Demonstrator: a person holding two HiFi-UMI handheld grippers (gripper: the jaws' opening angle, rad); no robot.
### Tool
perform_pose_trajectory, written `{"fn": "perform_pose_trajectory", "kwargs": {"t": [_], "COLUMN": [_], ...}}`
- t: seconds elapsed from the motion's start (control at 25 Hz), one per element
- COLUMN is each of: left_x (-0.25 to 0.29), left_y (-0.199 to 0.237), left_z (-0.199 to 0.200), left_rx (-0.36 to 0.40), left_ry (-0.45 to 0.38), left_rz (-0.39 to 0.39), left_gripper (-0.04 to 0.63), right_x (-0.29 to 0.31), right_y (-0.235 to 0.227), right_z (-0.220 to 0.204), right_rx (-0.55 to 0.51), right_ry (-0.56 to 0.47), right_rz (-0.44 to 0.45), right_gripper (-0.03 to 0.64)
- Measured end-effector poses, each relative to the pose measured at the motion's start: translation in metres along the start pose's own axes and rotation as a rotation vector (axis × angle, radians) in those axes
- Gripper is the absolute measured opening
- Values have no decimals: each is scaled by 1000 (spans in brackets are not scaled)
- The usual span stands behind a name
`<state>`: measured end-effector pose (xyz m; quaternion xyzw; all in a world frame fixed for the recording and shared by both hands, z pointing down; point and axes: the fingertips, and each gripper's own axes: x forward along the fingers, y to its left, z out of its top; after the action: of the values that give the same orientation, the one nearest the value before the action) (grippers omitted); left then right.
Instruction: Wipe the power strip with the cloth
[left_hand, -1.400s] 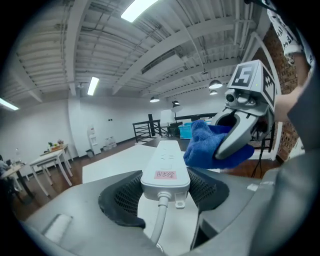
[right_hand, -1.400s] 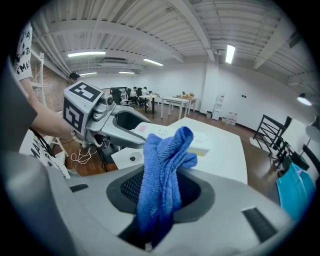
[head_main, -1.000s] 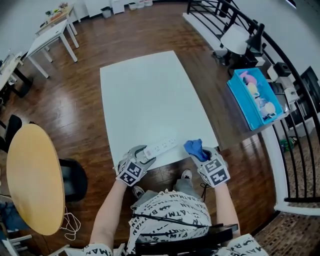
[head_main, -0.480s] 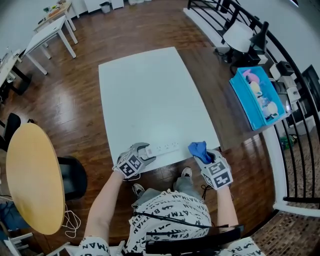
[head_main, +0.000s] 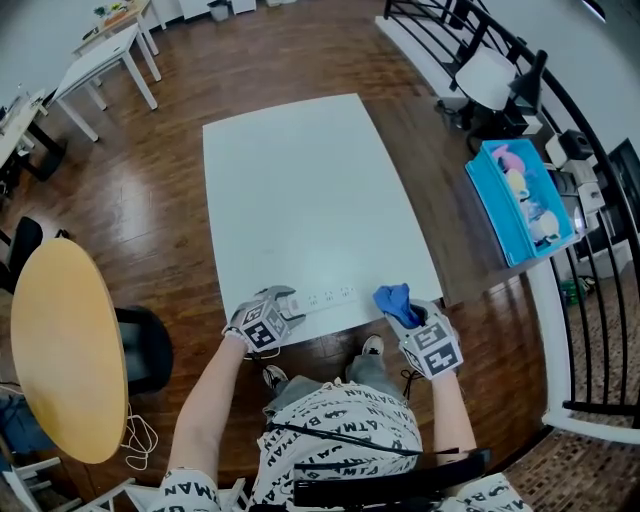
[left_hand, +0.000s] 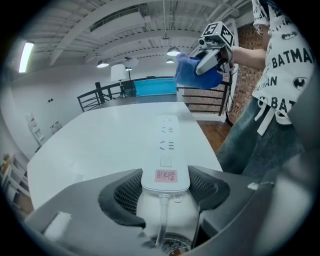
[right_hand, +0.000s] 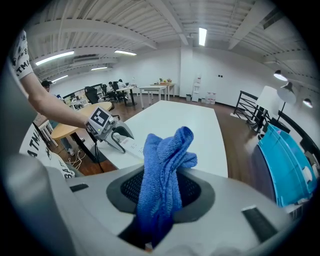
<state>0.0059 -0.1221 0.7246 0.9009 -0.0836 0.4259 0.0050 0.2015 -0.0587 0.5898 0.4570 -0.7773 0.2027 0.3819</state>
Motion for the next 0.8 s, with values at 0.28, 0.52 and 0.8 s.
{"fn": "perform_pose_trajectory", "kwargs": {"t": [0.28, 0.52, 0.8], "left_x": [-6, -44, -155], "left_y": [13, 25, 79], "left_z": [-3, 21, 33], "left_rx": [-101, -200, -480], "left_ry": [-3, -137, -365], "left_rz": [45, 136, 539], "left_gripper": [374, 371, 53], "right_x": [8, 12, 13], "right_y": [3, -2, -11], "right_z": [7, 18, 38], "right_rx": [1, 6, 93], "right_ry": [-11, -39, -159], "right_rz": [19, 34, 36], "right_gripper": [137, 137, 135]}}
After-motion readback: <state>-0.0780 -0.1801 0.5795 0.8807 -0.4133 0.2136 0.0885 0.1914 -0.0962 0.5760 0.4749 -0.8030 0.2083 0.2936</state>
